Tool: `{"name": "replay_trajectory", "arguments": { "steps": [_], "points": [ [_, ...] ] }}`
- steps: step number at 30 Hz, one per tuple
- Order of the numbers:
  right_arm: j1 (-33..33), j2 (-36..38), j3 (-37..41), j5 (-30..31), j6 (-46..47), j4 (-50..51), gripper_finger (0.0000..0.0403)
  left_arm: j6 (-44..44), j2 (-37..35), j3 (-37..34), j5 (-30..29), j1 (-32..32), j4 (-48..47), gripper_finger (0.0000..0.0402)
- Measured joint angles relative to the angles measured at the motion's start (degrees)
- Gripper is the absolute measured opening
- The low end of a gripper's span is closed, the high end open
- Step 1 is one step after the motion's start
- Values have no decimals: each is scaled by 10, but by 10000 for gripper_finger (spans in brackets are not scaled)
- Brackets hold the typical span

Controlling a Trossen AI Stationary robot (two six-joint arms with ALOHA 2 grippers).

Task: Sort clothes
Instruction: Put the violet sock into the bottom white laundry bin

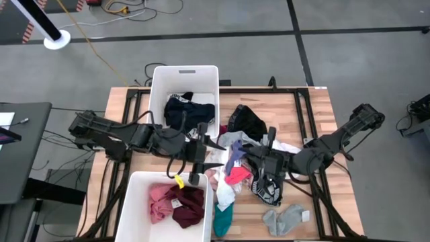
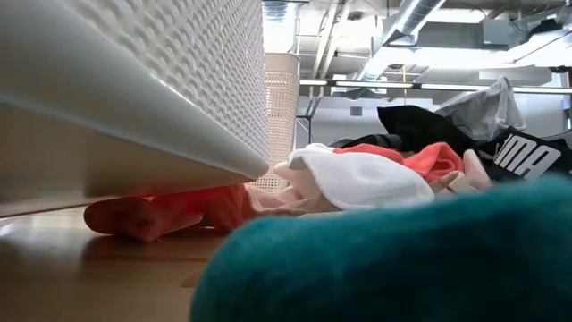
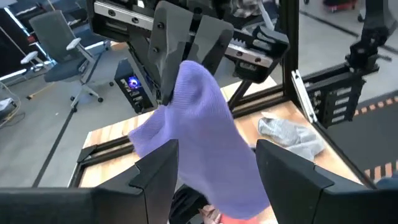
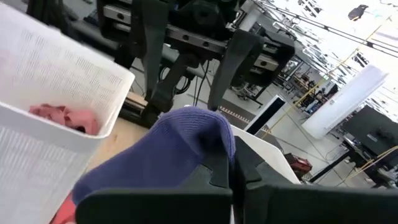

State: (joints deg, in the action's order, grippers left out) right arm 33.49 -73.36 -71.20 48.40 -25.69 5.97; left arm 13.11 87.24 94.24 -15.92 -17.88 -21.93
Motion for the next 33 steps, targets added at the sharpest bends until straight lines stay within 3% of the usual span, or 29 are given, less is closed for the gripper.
{"name": "replay_trajectory", "arguments": {
  "steps": [11, 27, 33],
  "points": [
    [-7, 0, 0, 10, -7, -43, 0, -29, 0, 0, -53, 2, 34, 208],
    [-22, 0, 0, 12, -9, -86, 0, -24, 41, 0, -63, 22, 76, 208],
    [-22, 0, 0, 12, -9, -86, 0, -20, 52, 0, -92, 34, 97, 208]
  ]
}}
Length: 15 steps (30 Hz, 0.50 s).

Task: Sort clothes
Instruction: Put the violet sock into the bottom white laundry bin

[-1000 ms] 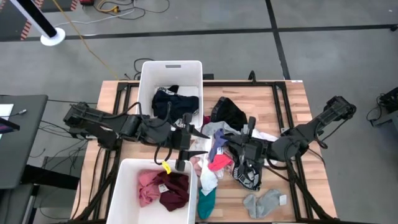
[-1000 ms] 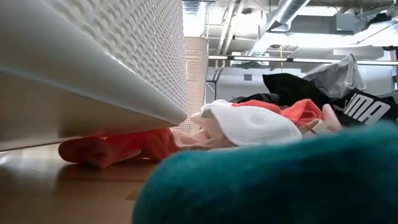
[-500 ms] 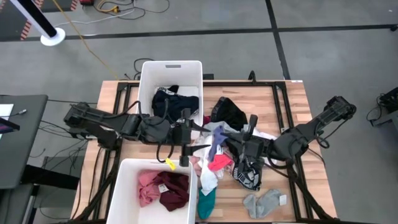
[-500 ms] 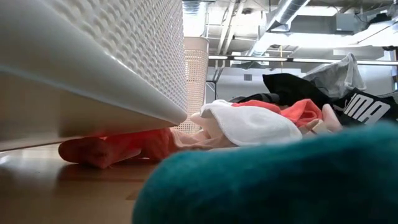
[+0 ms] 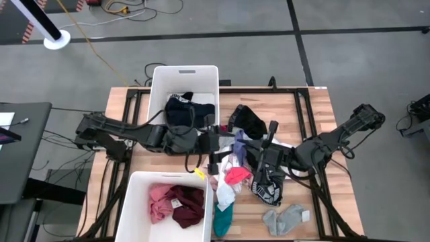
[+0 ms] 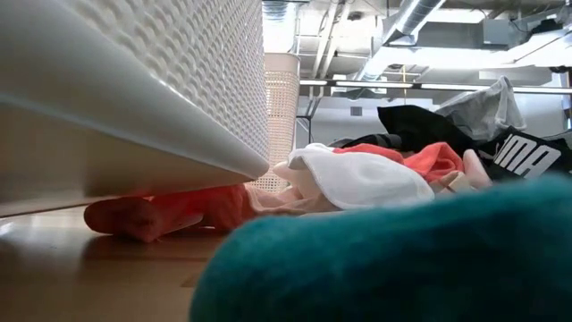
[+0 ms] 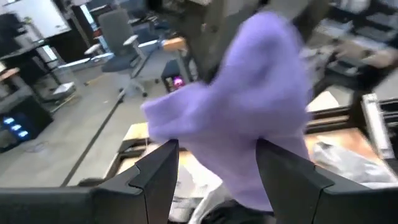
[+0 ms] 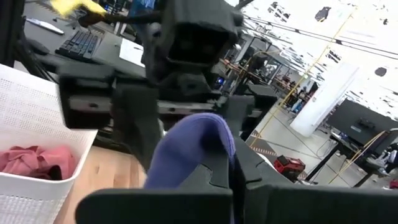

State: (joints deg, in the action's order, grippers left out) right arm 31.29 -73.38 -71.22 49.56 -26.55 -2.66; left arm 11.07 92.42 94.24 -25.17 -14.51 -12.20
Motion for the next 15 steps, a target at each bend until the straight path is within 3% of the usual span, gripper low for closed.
{"name": "replay_trajectory", "arguments": {
  "steps": [15],
  "points": [
    [2, 0, 0, 46, 16, 44, 0, -34, -6, 0, 37, -9, 17, 210]
  ]
}}
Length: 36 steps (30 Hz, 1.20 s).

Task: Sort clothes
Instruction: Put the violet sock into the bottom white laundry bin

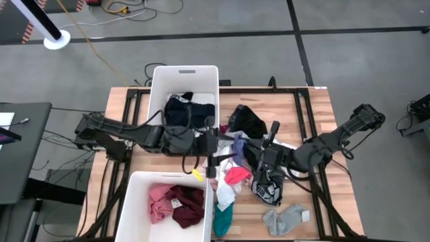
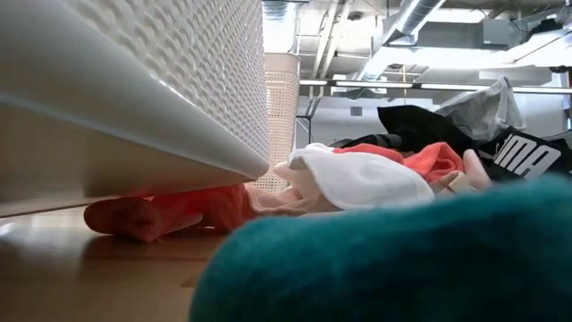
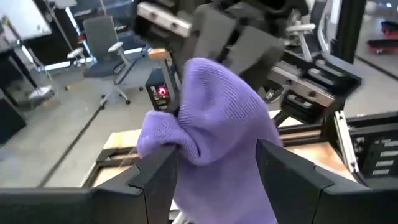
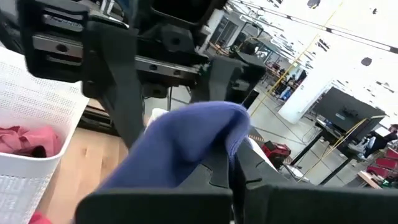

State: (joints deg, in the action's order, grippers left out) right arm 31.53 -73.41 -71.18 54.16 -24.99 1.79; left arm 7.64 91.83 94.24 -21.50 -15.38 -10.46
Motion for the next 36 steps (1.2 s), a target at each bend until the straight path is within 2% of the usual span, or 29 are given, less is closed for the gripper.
{"name": "replay_trajectory", "arguments": {
  "steps": [6, 10, 19, 33, 36],
  "points": [
    [-2, 0, 0, 11, 19, 27, 0, -24, 0, 0, -4, 0, -11, 232],
    [-1, 0, 0, 19, 40, 44, 0, -6, 0, 0, -43, -2, -12, 247],
    [-9, -10, 1, 12, 39, 26, 0, -2, 2, 0, -44, 14, 2, 274],
    [-19, -38, -3, -33, 0, -36, 0, 30, 33, 0, -46, 36, -7, 277],
    [-14, -37, -3, -33, -9, -48, 0, 43, 35, 0, -54, 35, -15, 266]
  ]
}}
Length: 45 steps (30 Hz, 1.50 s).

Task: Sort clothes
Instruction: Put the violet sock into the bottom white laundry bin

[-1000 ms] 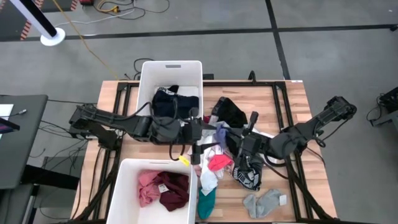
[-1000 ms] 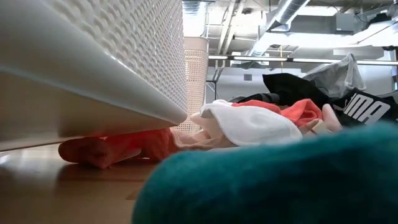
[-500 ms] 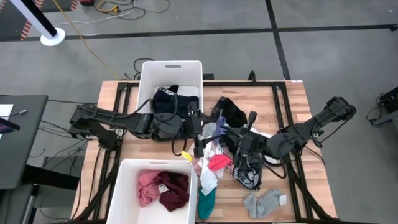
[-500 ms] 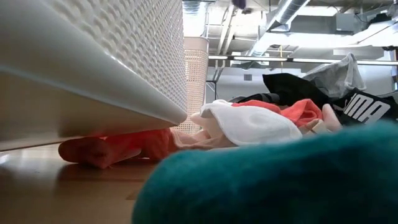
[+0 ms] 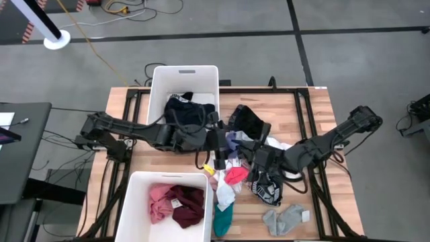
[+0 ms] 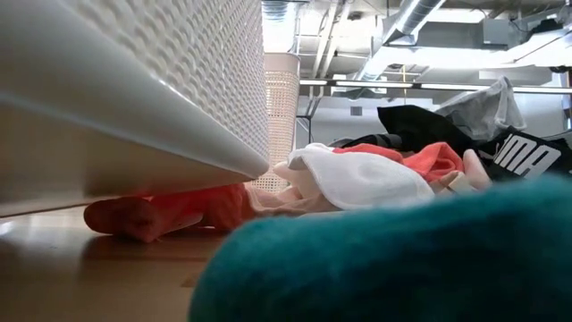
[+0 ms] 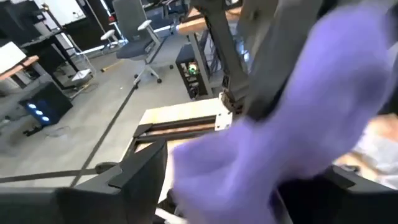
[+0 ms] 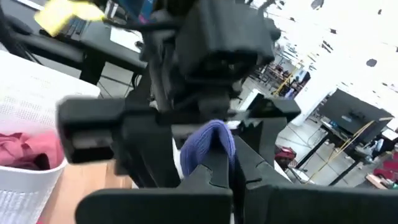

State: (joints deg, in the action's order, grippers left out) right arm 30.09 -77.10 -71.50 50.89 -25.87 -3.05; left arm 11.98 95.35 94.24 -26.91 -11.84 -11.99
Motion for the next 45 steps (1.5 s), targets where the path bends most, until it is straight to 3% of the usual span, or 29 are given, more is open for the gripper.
{"name": "replay_trajectory", "arguments": {
  "steps": [4, 15, 20, 30, 38, 45],
  "points": [
    [7, -1, 0, 0, -10, -3, 0, 18, -1, 0, -13, -4, -4, 219],
    [11, 0, 0, 0, -9, 18, 0, 88, 0, 0, -37, -29, -45, 14],
    [11, 0, 0, 0, 18, 44, 24, 111, -16, 0, -76, -44, -60, 6],
    [21, 0, 0, 3, 50, 82, 119, 88, -97, 0, -146, -86, -166, 2],
    [44, 0, 0, 20, 56, 102, 186, -50, -158, 0, -138, -135, -362, 1],
    [48, 0, 0, 22, 112, 156, 194, -138, -168, 0, -62, -197, -442, 1]
  ]
}}
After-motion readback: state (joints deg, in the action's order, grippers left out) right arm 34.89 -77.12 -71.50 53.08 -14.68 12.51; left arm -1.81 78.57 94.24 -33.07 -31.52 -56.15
